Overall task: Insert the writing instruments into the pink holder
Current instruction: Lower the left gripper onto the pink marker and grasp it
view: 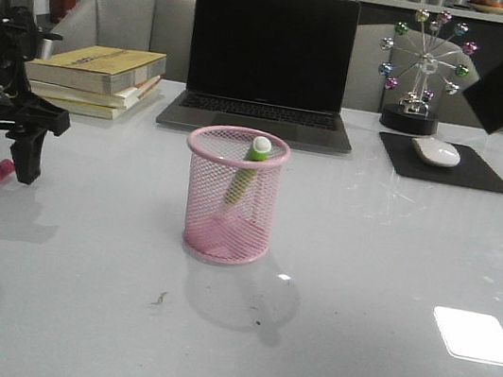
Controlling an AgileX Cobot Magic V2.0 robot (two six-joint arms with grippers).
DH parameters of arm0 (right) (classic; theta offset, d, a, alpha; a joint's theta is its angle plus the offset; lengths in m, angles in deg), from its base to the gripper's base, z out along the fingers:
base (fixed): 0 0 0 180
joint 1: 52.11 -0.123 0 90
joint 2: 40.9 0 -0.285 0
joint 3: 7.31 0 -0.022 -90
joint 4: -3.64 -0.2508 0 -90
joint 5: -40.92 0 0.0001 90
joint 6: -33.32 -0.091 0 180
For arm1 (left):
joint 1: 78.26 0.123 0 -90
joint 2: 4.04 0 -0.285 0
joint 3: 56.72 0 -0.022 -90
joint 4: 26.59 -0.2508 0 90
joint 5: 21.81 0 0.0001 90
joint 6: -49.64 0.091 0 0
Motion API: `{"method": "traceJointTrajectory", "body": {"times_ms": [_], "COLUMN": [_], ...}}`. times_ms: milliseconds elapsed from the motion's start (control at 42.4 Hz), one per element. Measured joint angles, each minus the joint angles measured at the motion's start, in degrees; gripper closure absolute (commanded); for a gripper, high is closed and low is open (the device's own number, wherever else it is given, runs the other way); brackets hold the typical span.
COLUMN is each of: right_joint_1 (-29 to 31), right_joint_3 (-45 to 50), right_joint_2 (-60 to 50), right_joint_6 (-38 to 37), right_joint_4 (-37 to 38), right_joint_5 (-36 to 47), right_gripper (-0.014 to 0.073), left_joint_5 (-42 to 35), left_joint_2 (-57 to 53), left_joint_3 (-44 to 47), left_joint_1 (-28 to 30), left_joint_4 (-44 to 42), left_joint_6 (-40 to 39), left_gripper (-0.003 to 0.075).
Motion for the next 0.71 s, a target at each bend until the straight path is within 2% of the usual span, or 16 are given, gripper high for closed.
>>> {"method": "traceJointTrajectory", "body": {"times_ms": [330,708], "right_joint_1": [0.0,0.0], "right_joint_3": [0.0,0.0], "right_joint_2": [0.0,0.0], "right_joint_6": [0.0,0.0], "right_joint_4": [0.0,0.0], "right_joint_5": [0.0,0.0], "right_gripper": [0.0126,0.0126], "left_joint_5": [2.12,2.74], "left_joint_2": [0.0,0.0], "left_joint_3": [-0.04,-0.04], "left_joint_1": [0.0,0.0], "left_joint_4": [1.05,4.45], "left_joint_6": [-0.37,-0.37], "left_gripper": [0.0249,0.036]}}
